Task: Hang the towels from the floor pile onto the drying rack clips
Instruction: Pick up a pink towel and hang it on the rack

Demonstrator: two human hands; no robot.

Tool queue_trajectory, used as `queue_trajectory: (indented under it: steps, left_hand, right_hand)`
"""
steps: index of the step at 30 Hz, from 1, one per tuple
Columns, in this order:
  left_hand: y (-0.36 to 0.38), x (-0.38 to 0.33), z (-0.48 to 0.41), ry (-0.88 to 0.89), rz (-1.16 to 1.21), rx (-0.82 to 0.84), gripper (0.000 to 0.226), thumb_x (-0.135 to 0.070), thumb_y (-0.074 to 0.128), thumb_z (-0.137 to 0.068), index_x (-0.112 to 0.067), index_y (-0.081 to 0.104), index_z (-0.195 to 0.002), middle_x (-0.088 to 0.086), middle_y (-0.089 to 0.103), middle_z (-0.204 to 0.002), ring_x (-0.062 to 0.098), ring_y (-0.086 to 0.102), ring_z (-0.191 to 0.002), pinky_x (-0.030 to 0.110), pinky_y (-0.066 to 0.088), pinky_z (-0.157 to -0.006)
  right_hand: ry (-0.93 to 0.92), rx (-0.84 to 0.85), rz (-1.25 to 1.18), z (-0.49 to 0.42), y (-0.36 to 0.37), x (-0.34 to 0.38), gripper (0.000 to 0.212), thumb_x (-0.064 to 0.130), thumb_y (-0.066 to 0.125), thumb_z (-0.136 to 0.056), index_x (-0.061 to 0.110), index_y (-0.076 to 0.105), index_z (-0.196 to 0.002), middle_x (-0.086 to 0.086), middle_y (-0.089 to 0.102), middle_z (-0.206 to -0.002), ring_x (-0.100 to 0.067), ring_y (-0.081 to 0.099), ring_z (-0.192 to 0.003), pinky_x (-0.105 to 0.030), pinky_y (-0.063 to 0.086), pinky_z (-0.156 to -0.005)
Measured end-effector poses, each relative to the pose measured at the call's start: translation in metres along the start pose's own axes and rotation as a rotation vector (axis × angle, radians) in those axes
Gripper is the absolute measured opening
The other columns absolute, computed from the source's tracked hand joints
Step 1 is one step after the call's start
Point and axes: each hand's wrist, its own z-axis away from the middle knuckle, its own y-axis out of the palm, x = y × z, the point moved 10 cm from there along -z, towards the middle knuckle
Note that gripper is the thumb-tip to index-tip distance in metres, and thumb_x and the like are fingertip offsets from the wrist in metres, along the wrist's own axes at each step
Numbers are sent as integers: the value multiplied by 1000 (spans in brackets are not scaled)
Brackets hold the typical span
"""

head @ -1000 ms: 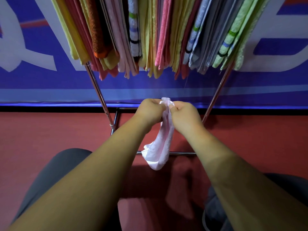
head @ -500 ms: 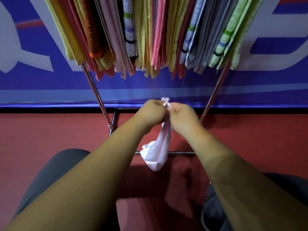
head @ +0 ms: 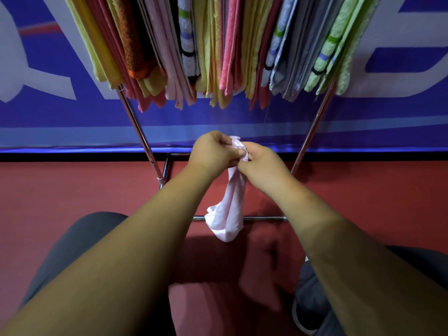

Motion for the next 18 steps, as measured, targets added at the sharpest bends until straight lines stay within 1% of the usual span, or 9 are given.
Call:
queue_trajectory:
  steps: [2,4,6,9,10,12,13,15,18]
  left_hand:
    - [-2,-2,-2,-5,45,3,34,-2,88,-80,1,72,-109,24,78,-95,35,80,-87,48,66,-86]
    - [3,-8,0,15,32,42,20,-5,83,-79,-7,80,-98,20,79,-92,35,79,-92,48,64,-92]
    - [8,-11,1,54,-7,57,17,-11,75,-79,-16,84,-93,15,80,-90,33,79,-94,49,62,-95]
    - [7,-10,-1,69,-44,32,28,-19,73,-78,-17,83,-104,9,81,-91,27,80,-89,47,63,-93]
    - [5,-10,-2,70,-56,17,32,-20,73,-77,-16,82,-108,7,82,-91,26,80,-87,47,64,-92]
    - [4,-12,-3,93,-94,4,31,-19,76,-81,-16,82,-111,4,81,-89,24,80,-85,46,64,-91]
    - [5,-14,-2,106,-114,5,28,-20,78,-83,-17,82,-111,3,81,-87,24,79,-85,46,64,-91]
    - [4,-17,-1,116,-144,-1,27,-21,79,-84,-18,82,-111,2,81,-85,24,79,-85,46,64,-91]
    - [2,-21,-1,120,-186,-16,30,-17,78,-81,-18,82,-111,0,81,-84,19,79,-82,44,64,-90]
  right_hand:
    - [12,-9,-63,-2,-2,0,47,7,56,-94,30,72,-131,11,77,-104,-3,65,-86,-15,44,-70]
    - [21,-7,-125,-5,-2,-2,43,11,55,-92,31,75,-125,12,78,-98,-3,66,-83,-19,45,-70]
    - [34,-6,-159,-6,-1,-6,38,16,55,-93,31,76,-122,12,79,-96,-5,68,-85,-23,47,-73]
    - [29,-13,-161,-6,-1,-7,36,25,54,-94,35,76,-121,9,81,-103,-10,73,-97,-28,51,-80]
    - [31,-14,-163,-6,-1,-8,33,26,55,-97,37,76,-121,10,81,-103,-11,74,-99,-29,53,-81]
    - [39,-26,-172,-6,-3,-8,27,32,55,-105,38,77,-119,11,81,-103,-9,74,-102,-30,56,-85]
    - [48,-33,-171,-6,-5,-8,26,38,53,-109,38,77,-118,11,81,-102,-8,73,-101,-29,56,-85]
    - [66,-36,-173,-5,-6,-7,30,45,50,-111,35,78,-115,11,80,-99,-7,71,-95,-26,53,-79]
    - [90,-35,-169,-6,-4,-10,30,43,52,-110,29,78,-111,10,78,-92,-7,67,-87,-24,47,-74]
